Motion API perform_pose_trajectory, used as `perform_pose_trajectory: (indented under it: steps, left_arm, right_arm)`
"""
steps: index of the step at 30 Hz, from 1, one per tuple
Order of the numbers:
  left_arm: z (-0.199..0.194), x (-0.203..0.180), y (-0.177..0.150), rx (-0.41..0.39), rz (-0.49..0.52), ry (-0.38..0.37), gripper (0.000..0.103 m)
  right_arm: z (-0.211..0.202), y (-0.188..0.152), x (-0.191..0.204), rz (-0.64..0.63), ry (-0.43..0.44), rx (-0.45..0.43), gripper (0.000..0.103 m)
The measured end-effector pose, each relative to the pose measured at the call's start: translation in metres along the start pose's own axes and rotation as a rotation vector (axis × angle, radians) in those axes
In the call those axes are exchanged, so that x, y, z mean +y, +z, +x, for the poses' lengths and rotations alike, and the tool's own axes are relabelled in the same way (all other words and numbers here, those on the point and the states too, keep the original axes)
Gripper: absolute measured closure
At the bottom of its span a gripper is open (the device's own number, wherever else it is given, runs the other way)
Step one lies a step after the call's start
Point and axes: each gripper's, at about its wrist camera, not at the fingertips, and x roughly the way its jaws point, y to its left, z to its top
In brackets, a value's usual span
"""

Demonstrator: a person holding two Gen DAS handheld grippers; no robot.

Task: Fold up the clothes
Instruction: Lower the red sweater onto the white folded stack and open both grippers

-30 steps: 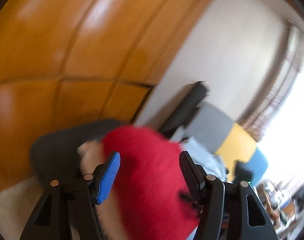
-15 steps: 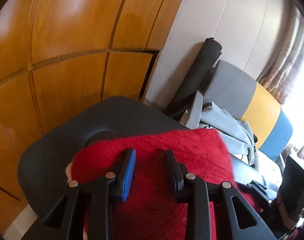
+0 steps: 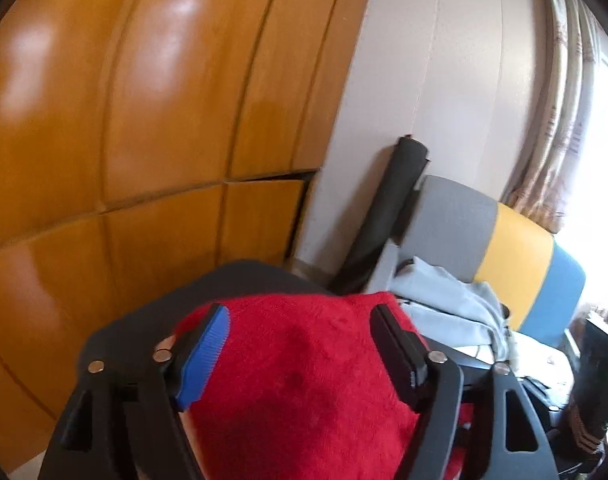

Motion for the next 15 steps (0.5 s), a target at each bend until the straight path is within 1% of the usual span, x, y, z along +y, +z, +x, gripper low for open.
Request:
perform_pose_trajectory:
  steps: [2, 3, 5, 8, 11, 13, 15]
  left_arm:
    - [-0.014, 0.002, -0.011, 0.035, -0.005, 0.067, 0.025]
    - [-0.023, -0.001, -0.02, 0.046, 0.008, 0.105, 0.025]
    - [-0.04, -0.006, -0.037, 0.062, 0.035, 0.18, 0.025]
    - [-0.07, -0.022, -0.061, 0.026, 0.097, 0.283, 0.025]
    - [-0.098, -0.028, -0.074, 0.013, 0.052, 0.305, 0.025]
    - [-0.115, -0.035, -0.08, -0.028, 0.049, 0.304, 0.029]
    - [-0.131, -0.04, -0.085, -0.059, 0.056, 0.286, 0.036]
  right_arm:
    - [-0.018, -0.008, 0.008, -0.006, -0.047, -0.019, 0.005]
    - [-0.027, -0.015, 0.012, -0.003, -0.08, -0.025, 0.004]
    - [-0.042, -0.027, 0.018, 0.017, -0.115, -0.017, 0.004]
    - [-0.05, -0.041, 0.03, 0.055, -0.128, 0.004, 0.0]
    - [-0.055, -0.053, 0.044, 0.068, -0.14, 0.018, 0.0]
    - [-0.059, -0.058, 0.052, 0.062, -0.122, 0.029, 0.0]
    - [-0.059, -0.064, 0.061, 0.041, -0.101, 0.047, 0.0]
